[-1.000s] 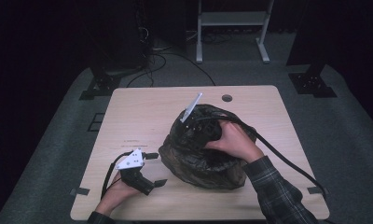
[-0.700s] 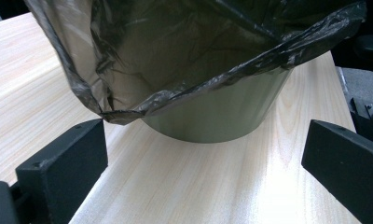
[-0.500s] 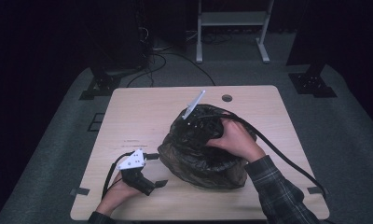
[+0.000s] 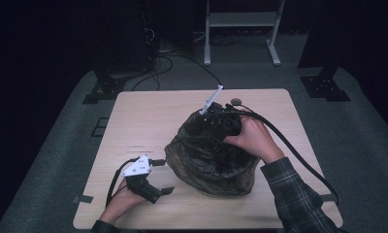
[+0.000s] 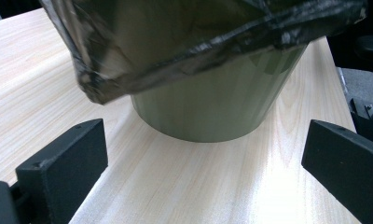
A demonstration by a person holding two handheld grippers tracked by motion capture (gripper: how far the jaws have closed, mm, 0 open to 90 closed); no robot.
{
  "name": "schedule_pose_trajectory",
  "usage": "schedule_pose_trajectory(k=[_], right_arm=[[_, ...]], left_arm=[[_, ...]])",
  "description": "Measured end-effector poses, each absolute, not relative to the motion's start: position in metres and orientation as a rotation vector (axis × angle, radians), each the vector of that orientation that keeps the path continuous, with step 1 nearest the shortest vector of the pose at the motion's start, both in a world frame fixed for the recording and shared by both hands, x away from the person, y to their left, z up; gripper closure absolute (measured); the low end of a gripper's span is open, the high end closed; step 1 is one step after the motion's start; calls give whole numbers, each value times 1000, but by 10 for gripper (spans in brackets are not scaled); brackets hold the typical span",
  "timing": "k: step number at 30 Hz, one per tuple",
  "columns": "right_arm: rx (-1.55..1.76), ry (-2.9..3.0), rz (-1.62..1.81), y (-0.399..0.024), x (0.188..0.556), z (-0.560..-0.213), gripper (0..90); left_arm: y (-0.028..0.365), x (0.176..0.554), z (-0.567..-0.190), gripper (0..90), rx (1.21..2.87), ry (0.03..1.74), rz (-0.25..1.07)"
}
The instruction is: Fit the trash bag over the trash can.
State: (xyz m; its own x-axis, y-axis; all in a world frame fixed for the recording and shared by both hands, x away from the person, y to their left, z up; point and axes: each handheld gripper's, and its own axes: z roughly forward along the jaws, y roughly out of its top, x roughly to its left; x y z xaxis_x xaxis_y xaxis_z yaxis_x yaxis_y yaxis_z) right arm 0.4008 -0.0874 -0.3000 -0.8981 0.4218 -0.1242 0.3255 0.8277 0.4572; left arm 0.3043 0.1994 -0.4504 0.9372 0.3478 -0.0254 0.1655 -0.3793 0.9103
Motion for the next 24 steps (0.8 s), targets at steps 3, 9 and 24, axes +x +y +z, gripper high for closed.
schedule_pose_trajectory(k=[3,9,24], right_arm=[[561,2776,686,-88,397,-297,100],[512,2748,841,-99,380,-279,99],[658,2501,1203,-215,345,-271,99]], left_arm=[[200,305,-450,0,1968,373,207],[204,305,-450,0,1976,387,217],[220,297,-456,0,2039,447,265]])
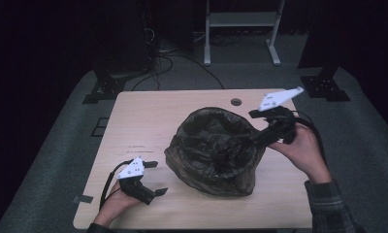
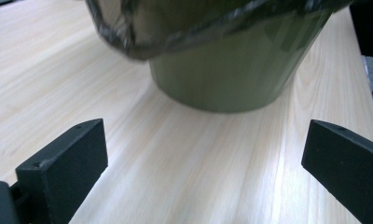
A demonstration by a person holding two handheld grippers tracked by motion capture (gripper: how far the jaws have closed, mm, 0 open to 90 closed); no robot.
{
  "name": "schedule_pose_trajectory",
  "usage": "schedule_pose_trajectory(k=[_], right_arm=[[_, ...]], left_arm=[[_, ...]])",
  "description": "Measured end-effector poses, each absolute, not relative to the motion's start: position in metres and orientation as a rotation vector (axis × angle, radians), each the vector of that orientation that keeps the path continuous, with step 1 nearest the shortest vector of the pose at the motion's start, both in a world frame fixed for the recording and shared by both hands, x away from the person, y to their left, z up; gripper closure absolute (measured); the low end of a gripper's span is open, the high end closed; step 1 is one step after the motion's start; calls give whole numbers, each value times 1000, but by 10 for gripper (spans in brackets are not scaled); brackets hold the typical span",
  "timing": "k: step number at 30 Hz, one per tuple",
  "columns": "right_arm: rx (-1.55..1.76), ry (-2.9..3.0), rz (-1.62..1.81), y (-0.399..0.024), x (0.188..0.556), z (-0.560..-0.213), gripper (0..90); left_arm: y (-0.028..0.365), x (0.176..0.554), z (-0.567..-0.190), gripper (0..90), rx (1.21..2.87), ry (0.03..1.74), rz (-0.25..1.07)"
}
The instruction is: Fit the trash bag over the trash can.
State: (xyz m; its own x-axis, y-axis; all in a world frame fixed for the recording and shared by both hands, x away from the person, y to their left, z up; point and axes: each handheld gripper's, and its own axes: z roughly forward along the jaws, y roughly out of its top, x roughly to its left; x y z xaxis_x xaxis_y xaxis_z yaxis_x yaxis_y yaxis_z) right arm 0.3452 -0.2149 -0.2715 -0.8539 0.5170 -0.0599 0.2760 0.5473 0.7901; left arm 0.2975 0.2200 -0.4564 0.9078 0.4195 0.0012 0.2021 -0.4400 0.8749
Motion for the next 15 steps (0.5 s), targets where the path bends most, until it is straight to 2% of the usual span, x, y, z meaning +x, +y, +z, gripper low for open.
schedule_pose_trajectory(k=[6,15], right_arm=[[742,2388,1313,-269,323,-293,99],[851,2349,1305,-316,303,-362,99]], left_arm=[[229,293,-463,0,2107,488,300],[235,289,-475,0,2225,541,335]])
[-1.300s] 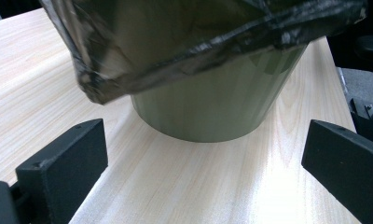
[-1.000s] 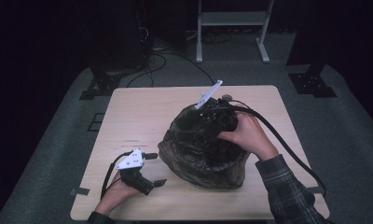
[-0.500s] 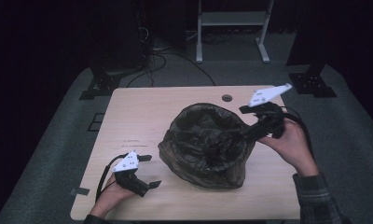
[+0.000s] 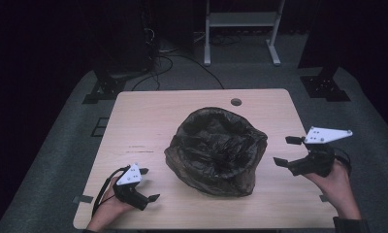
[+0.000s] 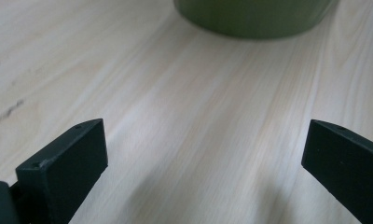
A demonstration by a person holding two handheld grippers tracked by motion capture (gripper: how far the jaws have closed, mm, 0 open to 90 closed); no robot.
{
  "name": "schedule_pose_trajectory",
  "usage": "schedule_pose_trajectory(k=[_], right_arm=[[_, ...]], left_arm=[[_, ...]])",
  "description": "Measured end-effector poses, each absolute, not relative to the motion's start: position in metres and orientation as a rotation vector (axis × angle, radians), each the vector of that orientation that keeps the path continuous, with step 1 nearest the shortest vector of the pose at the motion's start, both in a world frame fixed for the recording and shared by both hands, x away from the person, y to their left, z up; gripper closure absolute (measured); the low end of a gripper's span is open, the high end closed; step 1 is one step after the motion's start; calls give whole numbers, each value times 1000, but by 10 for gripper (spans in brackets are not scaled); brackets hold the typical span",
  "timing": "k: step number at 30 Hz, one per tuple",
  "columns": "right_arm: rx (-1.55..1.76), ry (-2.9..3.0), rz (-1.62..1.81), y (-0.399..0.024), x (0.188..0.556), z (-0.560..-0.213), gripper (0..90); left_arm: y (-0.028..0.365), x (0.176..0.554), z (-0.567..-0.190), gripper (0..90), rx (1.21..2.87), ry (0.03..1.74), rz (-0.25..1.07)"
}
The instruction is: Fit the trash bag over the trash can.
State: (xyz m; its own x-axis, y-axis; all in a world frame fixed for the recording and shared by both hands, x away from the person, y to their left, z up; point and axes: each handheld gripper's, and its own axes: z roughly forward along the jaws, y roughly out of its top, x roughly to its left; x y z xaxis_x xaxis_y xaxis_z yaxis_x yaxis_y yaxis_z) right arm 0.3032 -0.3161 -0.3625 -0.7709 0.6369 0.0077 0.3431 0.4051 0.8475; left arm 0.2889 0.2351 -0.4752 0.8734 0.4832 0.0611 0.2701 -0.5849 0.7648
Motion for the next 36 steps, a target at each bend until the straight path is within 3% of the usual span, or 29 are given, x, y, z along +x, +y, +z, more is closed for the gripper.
schedule_pose_trajectory(k=[9,16,36], right_arm=[[930,2413,1227,-334,298,-440,99],[969,2467,1172,-340,297,-475,99],[954,2474,1082,-340,295,-487,99]], left_arm=[[237,290,-482,0,2280,559,349],[237,290,-483,0,2281,562,343],[238,295,-483,0,2285,616,274]])
